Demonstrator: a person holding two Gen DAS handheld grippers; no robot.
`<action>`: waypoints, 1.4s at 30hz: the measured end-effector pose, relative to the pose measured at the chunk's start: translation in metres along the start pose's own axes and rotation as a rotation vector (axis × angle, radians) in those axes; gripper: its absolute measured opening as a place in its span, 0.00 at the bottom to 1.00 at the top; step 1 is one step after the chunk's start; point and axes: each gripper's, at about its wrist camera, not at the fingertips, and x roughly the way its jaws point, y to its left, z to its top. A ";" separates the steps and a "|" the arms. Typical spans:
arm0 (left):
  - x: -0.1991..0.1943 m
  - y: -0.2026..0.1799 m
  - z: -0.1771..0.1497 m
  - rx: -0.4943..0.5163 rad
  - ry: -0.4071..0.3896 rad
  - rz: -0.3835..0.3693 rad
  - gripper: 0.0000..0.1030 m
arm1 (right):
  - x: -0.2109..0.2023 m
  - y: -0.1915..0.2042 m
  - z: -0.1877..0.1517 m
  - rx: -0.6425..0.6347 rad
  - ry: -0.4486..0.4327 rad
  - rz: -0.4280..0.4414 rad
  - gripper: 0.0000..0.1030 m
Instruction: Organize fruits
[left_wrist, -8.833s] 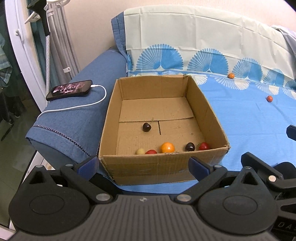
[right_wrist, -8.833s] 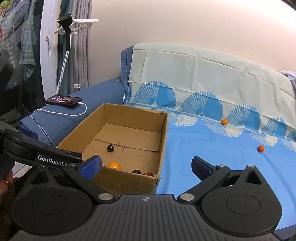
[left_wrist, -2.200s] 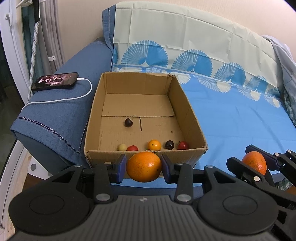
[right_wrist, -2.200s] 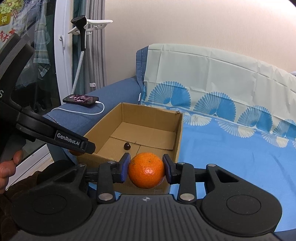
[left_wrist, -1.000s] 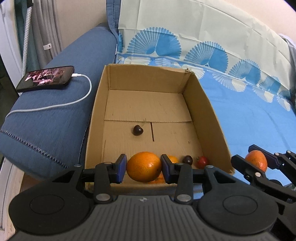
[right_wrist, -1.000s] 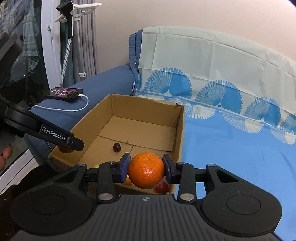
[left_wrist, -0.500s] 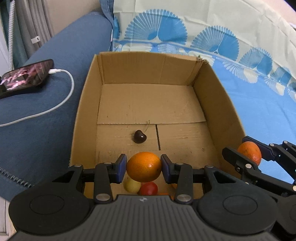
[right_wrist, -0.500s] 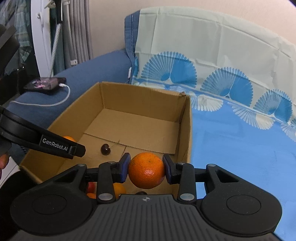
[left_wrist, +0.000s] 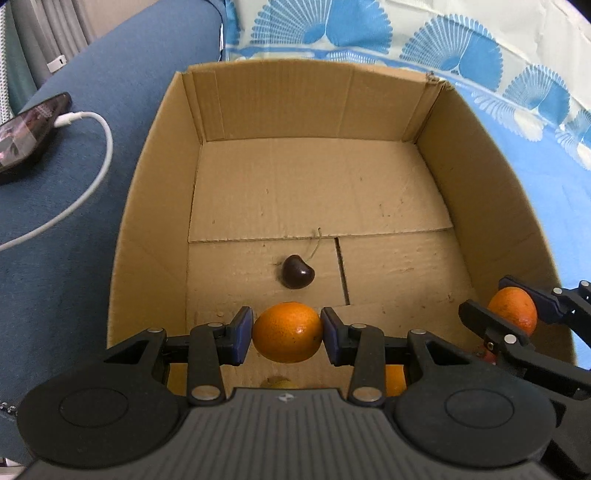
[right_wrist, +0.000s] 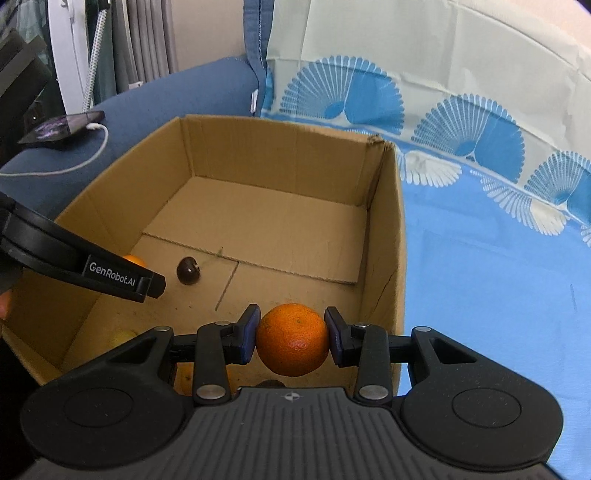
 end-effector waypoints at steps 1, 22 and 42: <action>0.002 0.000 0.000 0.001 0.003 0.001 0.43 | 0.001 0.000 -0.001 -0.001 0.002 -0.001 0.38; -0.054 -0.014 -0.010 0.026 -0.088 0.016 1.00 | -0.050 0.009 0.002 -0.093 -0.081 -0.061 0.88; -0.155 -0.018 -0.112 -0.033 -0.164 0.039 1.00 | -0.175 0.041 -0.070 -0.041 -0.177 -0.110 0.98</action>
